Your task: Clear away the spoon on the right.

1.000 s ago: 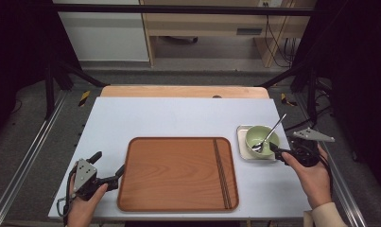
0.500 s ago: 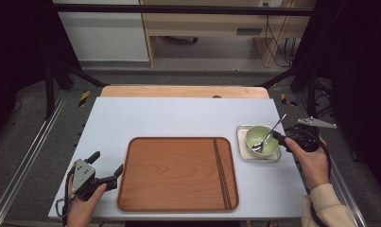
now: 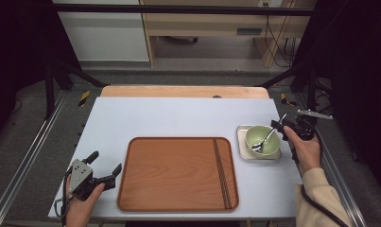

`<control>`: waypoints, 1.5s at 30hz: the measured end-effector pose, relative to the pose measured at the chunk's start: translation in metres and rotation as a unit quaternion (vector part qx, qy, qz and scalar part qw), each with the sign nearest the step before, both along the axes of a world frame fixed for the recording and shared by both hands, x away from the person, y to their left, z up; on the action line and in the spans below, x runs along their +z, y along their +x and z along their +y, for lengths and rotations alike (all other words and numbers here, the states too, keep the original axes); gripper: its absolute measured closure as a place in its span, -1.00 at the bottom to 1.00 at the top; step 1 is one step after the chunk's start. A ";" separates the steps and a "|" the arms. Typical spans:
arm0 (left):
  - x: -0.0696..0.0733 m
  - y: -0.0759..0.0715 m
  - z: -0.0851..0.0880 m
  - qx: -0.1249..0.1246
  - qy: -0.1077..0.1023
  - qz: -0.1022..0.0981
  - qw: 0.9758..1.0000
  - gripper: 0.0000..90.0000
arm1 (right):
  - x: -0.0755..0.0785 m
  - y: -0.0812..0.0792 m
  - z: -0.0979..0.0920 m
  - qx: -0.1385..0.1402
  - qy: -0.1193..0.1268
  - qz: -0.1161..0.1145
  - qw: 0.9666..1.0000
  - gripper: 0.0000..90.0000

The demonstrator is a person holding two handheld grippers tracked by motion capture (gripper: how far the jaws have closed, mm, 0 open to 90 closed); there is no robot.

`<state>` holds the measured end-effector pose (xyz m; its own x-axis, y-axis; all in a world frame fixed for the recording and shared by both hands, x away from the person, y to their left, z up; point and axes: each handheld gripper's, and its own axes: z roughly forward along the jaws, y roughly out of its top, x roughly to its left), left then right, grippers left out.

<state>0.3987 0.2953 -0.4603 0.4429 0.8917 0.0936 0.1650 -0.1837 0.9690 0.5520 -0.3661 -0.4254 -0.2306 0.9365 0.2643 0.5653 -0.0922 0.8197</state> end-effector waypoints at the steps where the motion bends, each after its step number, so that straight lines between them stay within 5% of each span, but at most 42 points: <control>1: 0.000 0.000 0.000 0.000 -0.001 0.000 1.000 -0.86 | -0.001 0.001 -0.002 0.004 0.001 -0.003 1.000 -0.03; 12: -0.002 0.000 -0.002 -0.005 0.003 0.004 1.000 -0.86 | -0.006 0.003 -0.002 0.023 0.009 0.001 1.000 0.27; 23: -0.002 0.001 -0.001 -0.007 0.006 0.006 1.000 -0.85 | 0.002 0.003 0.006 0.040 0.010 -0.019 0.999 0.65; 36: -0.002 0.000 0.000 -0.007 0.006 0.005 1.000 -0.85 | 0.026 -0.005 0.027 0.082 0.019 -0.059 0.995 0.98; 45: -0.002 0.000 0.000 -0.009 0.004 0.004 1.000 -0.85 | 0.045 -0.011 0.036 0.101 0.005 -0.090 0.991 0.99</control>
<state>0.3992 0.2954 -0.4626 0.4589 0.8832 0.0967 0.1705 -0.1944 0.9660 0.5406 -0.3303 -0.3808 -0.4575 0.8638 0.2109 0.4174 -0.0007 0.9087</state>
